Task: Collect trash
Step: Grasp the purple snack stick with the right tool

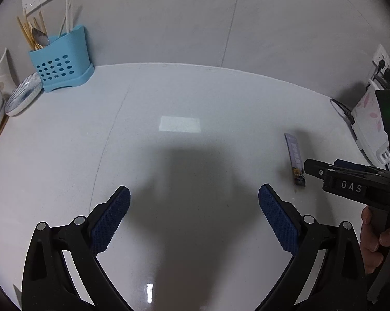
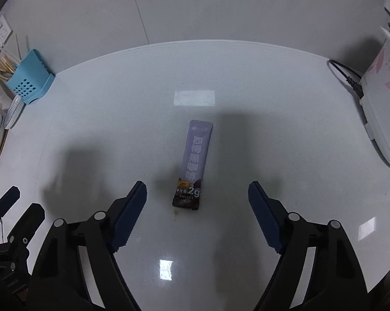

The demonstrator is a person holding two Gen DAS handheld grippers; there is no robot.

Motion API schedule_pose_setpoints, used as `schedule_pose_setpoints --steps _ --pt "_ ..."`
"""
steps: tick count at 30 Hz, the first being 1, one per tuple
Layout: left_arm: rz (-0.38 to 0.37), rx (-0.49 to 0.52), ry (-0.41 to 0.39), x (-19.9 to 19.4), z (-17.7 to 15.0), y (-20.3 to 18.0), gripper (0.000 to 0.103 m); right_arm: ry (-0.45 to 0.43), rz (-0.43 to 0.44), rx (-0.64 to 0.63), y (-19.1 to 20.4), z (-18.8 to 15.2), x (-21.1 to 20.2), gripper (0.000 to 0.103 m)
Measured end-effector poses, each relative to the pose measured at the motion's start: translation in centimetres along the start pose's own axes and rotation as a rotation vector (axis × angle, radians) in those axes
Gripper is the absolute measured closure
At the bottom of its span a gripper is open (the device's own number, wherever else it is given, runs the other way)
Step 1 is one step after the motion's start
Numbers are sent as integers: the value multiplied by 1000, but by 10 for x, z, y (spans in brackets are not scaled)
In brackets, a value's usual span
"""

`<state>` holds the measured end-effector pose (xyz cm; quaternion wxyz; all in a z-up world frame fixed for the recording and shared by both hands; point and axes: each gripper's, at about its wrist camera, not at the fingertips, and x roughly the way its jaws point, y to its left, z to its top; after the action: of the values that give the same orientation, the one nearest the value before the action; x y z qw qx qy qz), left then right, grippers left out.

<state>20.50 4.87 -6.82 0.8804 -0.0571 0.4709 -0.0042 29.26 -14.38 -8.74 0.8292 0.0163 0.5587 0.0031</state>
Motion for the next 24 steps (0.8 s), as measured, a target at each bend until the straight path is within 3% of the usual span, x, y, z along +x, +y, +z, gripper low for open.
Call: schedule_pose_setpoints --steps 14,19,24 --pt "37 -2 72 49 27 14 6 118 -11 57 -6 29 48 54" --pt "38 -1 88 58 29 16 6 142 -56 41 -4 30 48 81" --pt "37 -1 97 61 29 15 6 140 -52 43 -6 27 46 88"
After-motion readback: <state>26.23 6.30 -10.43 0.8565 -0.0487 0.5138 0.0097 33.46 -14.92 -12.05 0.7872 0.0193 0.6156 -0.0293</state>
